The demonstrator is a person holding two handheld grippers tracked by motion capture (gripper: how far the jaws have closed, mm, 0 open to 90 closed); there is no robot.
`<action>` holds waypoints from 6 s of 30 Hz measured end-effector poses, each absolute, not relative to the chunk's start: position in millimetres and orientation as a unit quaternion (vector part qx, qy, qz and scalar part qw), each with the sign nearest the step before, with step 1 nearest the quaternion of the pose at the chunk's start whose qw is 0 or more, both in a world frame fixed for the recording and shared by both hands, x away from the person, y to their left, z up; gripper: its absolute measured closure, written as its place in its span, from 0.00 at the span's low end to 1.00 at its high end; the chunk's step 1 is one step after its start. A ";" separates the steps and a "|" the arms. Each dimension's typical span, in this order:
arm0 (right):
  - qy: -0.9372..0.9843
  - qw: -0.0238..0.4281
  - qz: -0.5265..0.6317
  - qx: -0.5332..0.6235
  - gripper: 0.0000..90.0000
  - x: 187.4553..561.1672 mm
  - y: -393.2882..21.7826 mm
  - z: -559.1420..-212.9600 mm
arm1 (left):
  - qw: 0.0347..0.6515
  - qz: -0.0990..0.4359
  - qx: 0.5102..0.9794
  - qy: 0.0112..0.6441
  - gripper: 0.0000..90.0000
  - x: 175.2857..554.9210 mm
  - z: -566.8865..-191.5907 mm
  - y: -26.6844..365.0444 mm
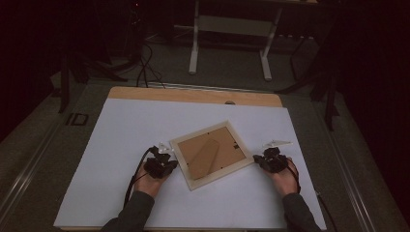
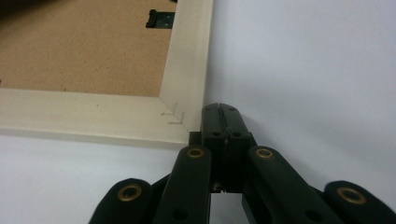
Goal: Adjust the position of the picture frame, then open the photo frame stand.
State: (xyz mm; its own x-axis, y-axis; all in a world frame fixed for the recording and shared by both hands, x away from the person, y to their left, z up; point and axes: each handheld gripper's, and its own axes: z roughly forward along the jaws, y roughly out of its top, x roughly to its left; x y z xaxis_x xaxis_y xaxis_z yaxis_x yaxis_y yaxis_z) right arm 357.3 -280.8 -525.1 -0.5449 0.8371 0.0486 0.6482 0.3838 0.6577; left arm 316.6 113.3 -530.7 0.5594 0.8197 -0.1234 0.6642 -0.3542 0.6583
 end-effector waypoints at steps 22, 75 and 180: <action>0.835 0.130 0.335 0.417 1.00 336.2 -273.4 -526.9 | 0.352 0.099 0.798 0.478 1.00 325.3 -532.2 127.8; 0.828 0.115 0.345 0.426 1.00 328.9 -256.9 -528.4 | 0.349 0.104 0.786 0.499 1.00 331.5 -532.1 134.7; 0.786 0.143 0.406 0.443 0.68 333.4 -270.9 -509.6 | 0.442 0.097 0.763 0.461 0.64 343.1 -465.1 145.1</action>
